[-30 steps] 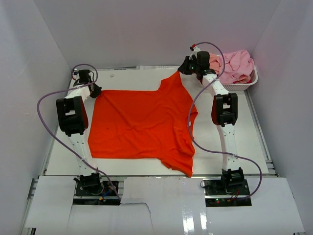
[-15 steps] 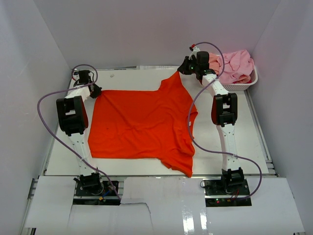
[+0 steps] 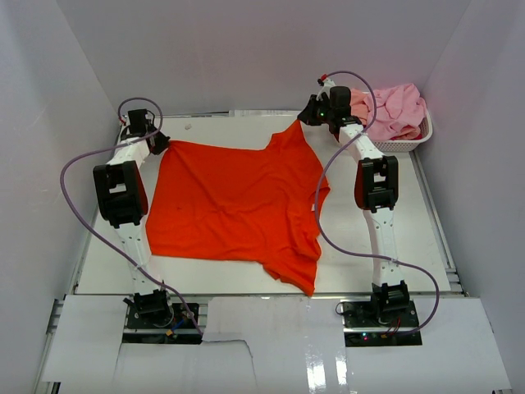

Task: Fold and stack the t-shirts
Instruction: Flatten out the tshirt

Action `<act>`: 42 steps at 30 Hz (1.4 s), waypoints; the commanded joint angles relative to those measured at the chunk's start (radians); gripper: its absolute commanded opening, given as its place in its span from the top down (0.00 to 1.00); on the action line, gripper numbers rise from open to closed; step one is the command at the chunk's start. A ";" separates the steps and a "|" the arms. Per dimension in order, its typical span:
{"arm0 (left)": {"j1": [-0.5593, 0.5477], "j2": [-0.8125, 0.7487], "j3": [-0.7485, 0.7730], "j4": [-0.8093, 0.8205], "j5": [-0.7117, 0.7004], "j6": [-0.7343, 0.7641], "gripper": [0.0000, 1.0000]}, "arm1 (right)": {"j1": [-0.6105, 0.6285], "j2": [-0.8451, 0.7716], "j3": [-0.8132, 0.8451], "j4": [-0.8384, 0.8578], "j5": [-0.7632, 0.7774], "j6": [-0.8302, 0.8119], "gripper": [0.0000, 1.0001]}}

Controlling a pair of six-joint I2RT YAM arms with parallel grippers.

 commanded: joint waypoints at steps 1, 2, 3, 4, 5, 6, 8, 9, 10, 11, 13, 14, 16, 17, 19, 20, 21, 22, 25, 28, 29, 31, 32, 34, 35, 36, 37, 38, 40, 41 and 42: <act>0.006 -0.053 0.047 0.021 0.025 0.019 1.00 | -0.006 -0.019 -0.011 0.049 -0.019 -0.009 0.92; 0.006 -0.053 0.048 0.017 0.025 0.020 1.00 | -0.006 -0.019 -0.012 0.049 -0.019 -0.011 0.92; 0.006 -0.053 0.051 0.019 0.023 0.022 1.00 | -0.006 -0.019 -0.012 0.049 -0.019 -0.012 0.92; 0.006 -0.050 0.053 0.017 0.023 0.025 0.98 | -0.006 -0.019 -0.014 0.048 -0.019 -0.012 0.92; 0.006 -0.047 0.057 0.013 0.020 0.027 0.95 | -0.006 -0.019 -0.014 0.048 -0.020 -0.012 0.92; 0.006 -0.044 0.060 0.010 0.022 0.028 0.93 | -0.006 -0.017 -0.014 0.048 -0.020 -0.012 0.92; 0.006 -0.041 0.060 0.007 0.020 0.028 0.91 | -0.006 -0.017 -0.012 0.048 -0.022 -0.012 0.92; 0.006 -0.038 0.062 0.005 0.020 0.028 0.89 | -0.006 -0.016 -0.012 0.049 -0.023 -0.012 0.92; 0.006 -0.035 0.062 0.004 0.020 0.028 0.85 | -0.006 -0.016 -0.012 0.049 -0.023 -0.012 0.92; 0.006 -0.033 0.062 0.002 0.015 0.028 0.74 | -0.006 -0.016 -0.012 0.049 -0.023 -0.012 0.92; 0.006 -0.032 0.062 0.004 0.012 0.027 0.57 | -0.006 -0.014 -0.012 0.049 -0.025 -0.012 0.92; 0.006 -0.032 0.063 0.004 0.011 0.025 0.56 | -0.006 -0.014 -0.014 0.048 -0.025 -0.014 0.92; 0.006 -0.030 0.063 0.014 0.014 0.027 0.51 | -0.006 -0.014 -0.014 0.049 -0.028 -0.014 0.92; 0.008 -0.030 0.063 0.019 0.011 0.025 0.44 | -0.006 -0.014 -0.015 0.049 -0.028 -0.014 0.92; 0.008 -0.032 0.063 0.034 0.008 0.027 0.41 | -0.007 -0.016 -0.019 0.049 -0.030 -0.015 0.92; 0.006 -0.033 0.060 0.045 0.009 0.028 0.39 | -0.006 -0.016 -0.020 0.051 -0.031 -0.018 0.92; 0.006 -0.038 0.059 0.062 0.009 0.030 0.36 | -0.006 -0.019 -0.028 0.054 -0.030 -0.018 0.92; 0.006 -0.038 0.062 0.071 0.009 0.033 0.36 | -0.006 -0.020 -0.029 0.055 -0.028 -0.020 0.91; 0.006 -0.041 0.083 0.086 0.023 0.046 0.34 | -0.006 -0.027 -0.034 0.058 -0.025 -0.026 0.70; 0.006 -0.067 0.077 0.088 0.040 0.045 0.34 | -0.006 -0.045 -0.038 0.058 -0.008 -0.032 0.18; 0.006 -0.076 0.073 0.090 0.043 0.045 0.34 | -0.006 -0.053 -0.039 0.057 -0.004 -0.035 0.12; 0.006 -0.111 0.045 0.097 0.051 0.048 0.34 | -0.006 -0.073 -0.049 0.055 0.018 -0.057 0.04; 0.006 -0.124 0.037 0.102 0.055 0.053 0.34 | -0.006 -0.098 -0.055 0.054 0.026 -0.063 0.02; 0.004 -0.160 0.022 0.106 0.075 0.065 0.34 | -0.006 -0.126 -0.069 0.049 0.035 -0.083 0.02; 0.006 -0.170 0.021 0.106 0.090 0.069 0.34 | -0.006 -0.154 -0.071 0.045 0.035 -0.086 0.02; 0.004 -0.182 0.021 0.090 0.103 0.074 0.34 | -0.006 -0.165 -0.065 -0.003 0.032 -0.087 0.02; 0.003 -0.203 0.028 0.070 0.109 0.074 0.34 | -0.003 -0.175 -0.042 -0.037 0.030 -0.095 0.02; 0.003 -0.214 0.030 0.048 0.117 0.074 0.34 | 0.000 -0.198 -0.031 -0.078 0.035 -0.101 0.02; -0.006 -0.240 0.027 -0.010 0.147 0.080 0.35 | 0.016 -0.232 -0.028 -0.204 0.044 -0.138 0.02; -0.011 -0.272 0.010 -0.033 0.161 0.088 0.35 | 0.023 -0.288 -0.067 -0.237 0.053 -0.147 0.03; -0.015 -0.292 -0.007 -0.065 0.173 0.089 0.35 | 0.030 -0.321 -0.106 -0.288 0.055 -0.152 0.04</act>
